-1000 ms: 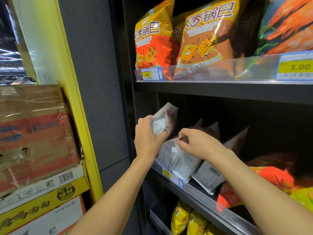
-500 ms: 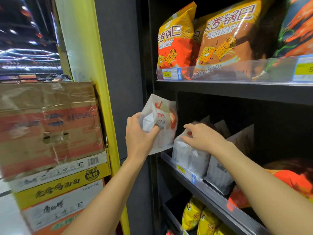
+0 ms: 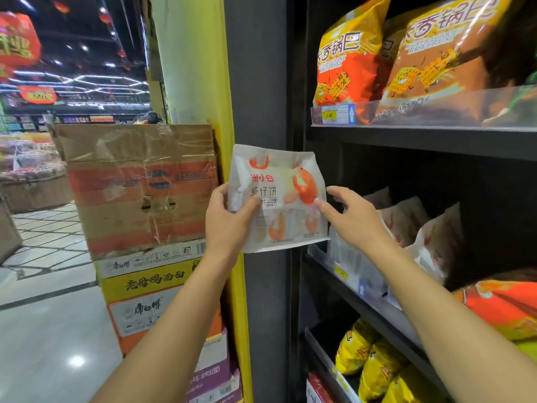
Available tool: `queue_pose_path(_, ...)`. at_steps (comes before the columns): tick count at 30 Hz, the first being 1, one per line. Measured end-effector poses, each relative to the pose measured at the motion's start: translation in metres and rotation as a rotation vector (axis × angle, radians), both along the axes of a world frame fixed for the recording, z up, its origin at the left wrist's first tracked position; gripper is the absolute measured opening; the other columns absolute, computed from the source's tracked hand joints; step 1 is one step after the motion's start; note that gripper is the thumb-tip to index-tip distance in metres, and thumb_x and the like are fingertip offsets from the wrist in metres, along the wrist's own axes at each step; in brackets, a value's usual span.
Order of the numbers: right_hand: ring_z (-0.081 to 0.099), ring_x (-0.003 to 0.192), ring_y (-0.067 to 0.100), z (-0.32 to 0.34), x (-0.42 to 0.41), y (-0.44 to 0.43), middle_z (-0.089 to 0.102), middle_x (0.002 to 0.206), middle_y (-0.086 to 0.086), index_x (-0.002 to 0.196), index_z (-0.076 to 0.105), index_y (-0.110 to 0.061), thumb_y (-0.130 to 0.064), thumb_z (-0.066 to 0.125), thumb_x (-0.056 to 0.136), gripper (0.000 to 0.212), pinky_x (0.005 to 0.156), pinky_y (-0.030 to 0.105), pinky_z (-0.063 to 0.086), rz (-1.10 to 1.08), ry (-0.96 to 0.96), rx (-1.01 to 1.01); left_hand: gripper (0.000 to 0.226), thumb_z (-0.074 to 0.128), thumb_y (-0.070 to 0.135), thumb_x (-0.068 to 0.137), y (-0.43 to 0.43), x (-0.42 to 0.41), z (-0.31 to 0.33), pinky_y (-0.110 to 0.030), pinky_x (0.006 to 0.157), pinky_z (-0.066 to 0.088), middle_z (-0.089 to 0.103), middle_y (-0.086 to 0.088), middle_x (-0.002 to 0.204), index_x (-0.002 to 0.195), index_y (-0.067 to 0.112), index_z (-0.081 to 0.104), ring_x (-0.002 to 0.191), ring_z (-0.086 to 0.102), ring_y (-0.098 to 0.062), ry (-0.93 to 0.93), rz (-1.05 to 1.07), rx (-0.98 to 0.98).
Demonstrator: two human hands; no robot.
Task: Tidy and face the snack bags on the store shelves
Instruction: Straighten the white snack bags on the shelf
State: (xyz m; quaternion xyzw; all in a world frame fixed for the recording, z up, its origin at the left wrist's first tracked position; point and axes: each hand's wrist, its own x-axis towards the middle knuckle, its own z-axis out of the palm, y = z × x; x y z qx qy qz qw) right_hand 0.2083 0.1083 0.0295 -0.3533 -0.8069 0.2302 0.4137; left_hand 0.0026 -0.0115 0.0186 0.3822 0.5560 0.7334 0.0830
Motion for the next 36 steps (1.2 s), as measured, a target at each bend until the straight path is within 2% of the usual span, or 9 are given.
queue_pose_path(6, 0.070, 0.110, 0.008, 0.003, -0.026, -0.033, 0.072, 0.118, -0.011, 0.119, 0.058, -0.035, -0.056, 0.060, 0.092, 0.034, 0.105, 0.039, 0.054, 0.257, 0.265, -0.306, 0.036, 0.077, 0.027, 0.094, -0.029, -0.033, 0.011, -0.047, 0.091, 0.063, 0.077, 0.001, 0.119, 0.128, 0.024, 0.063, 0.107, 0.076, -0.021, -0.184, -0.206, -0.003)
queue_pose_path(9, 0.074, 0.102, 0.004, -0.005, -0.039, -0.050, 0.076, 0.116, -0.009, 0.127, 0.061, -0.027, -0.060, 0.059, 0.087, 0.052, 0.095, 0.028, 0.057, 0.288, 0.294, -0.371, 0.039, 0.075, 0.028, 0.095, -0.043, -0.045, 0.013, -0.045, 0.089, 0.063, 0.077, 0.001, 0.121, 0.132, 0.022, 0.063, 0.108, 0.076, -0.021, -0.177, -0.287, -0.028)
queue_pose_path(13, 0.074, 0.112, 0.019, -0.017, -0.054, -0.068, 0.077, 0.120, -0.001, 0.133, 0.059, -0.020, -0.049, 0.064, 0.094, 0.048, 0.103, 0.045, 0.057, 0.325, 0.440, -0.497, 0.036, 0.072, 0.029, 0.098, -0.061, -0.060, 0.013, -0.040, 0.088, 0.061, 0.077, 0.002, 0.122, 0.132, 0.023, 0.062, 0.110, 0.076, -0.019, -0.168, -0.374, -0.075)
queue_pose_path(17, 0.071, 0.120, 0.027, -0.036, -0.058, -0.078, 0.073, 0.129, 0.007, 0.139, 0.058, -0.015, -0.039, 0.063, 0.099, 0.047, 0.112, 0.055, 0.049, 0.375, 0.592, -0.685, 0.039, 0.056, 0.051, 0.103, -0.080, -0.072, 0.016, -0.038, 0.086, 0.063, 0.076, 0.007, 0.124, 0.130, 0.028, 0.070, 0.108, 0.075, -0.014, -0.235, -0.503, -0.112)
queue_pose_path(19, 0.070, 0.120, 0.030, -0.046, -0.054, -0.086, 0.072, 0.132, 0.011, 0.138, 0.061, -0.015, -0.039, 0.063, 0.095, 0.049, 0.109, 0.055, 0.051, 0.413, 0.697, -0.787, 0.043, 0.048, 0.052, 0.106, -0.090, -0.076, 0.017, -0.033, 0.080, 0.062, 0.076, 0.003, 0.121, 0.133, 0.024, 0.067, 0.103, 0.075, -0.014, -0.330, -0.493, -0.096)
queue_pose_path(24, 0.074, 0.112, 0.029, -0.073, -0.043, -0.090, 0.073, 0.128, 0.009, 0.138, 0.064, -0.022, -0.050, 0.074, 0.083, 0.062, 0.092, 0.051, 0.062, 0.507, 0.902, -0.907, 0.051, 0.042, 0.054, 0.108, -0.112, -0.081, 0.012, -0.048, 0.100, 0.059, 0.073, -0.002, 0.130, 0.144, 0.020, 0.056, 0.115, 0.073, -0.020, -0.387, -0.466, -0.150)
queue_pose_path(27, 0.072, 0.116, 0.030, -0.079, -0.035, -0.086, 0.070, 0.133, 0.009, 0.143, 0.062, -0.025, -0.055, 0.092, 0.067, 0.088, 0.094, 0.054, 0.060, 0.523, 0.910, -0.902, 0.053, 0.041, 0.054, 0.108, -0.119, -0.077, 0.012, -0.051, 0.101, 0.059, 0.074, -0.003, 0.129, 0.146, 0.019, 0.055, 0.115, 0.073, -0.021, -0.368, -0.457, -0.161)
queue_pose_path(32, 0.074, 0.112, 0.030, -0.071, -0.024, -0.085, 0.074, 0.125, 0.008, 0.115, 0.080, -0.027, -0.046, 0.065, 0.089, 0.035, 0.098, 0.055, 0.056, 0.511, 0.882, -0.890, 0.051, 0.045, 0.056, 0.106, -0.121, -0.052, 0.017, -0.045, 0.092, 0.062, 0.073, -0.001, 0.128, 0.142, 0.022, 0.056, 0.115, 0.072, -0.019, -0.301, -0.473, -0.224)
queue_pose_path(36, 0.070, 0.121, 0.032, -0.057, -0.019, -0.086, 0.071, 0.134, 0.012, 0.134, 0.066, -0.017, -0.042, 0.065, 0.091, 0.049, 0.104, 0.053, 0.054, 0.445, 0.719, -0.804, 0.055, 0.056, 0.066, 0.096, -0.115, -0.021, 0.017, -0.039, 0.092, 0.055, 0.074, 0.010, 0.124, 0.137, 0.029, 0.060, 0.111, 0.071, -0.012, -0.121, -0.491, -0.347)
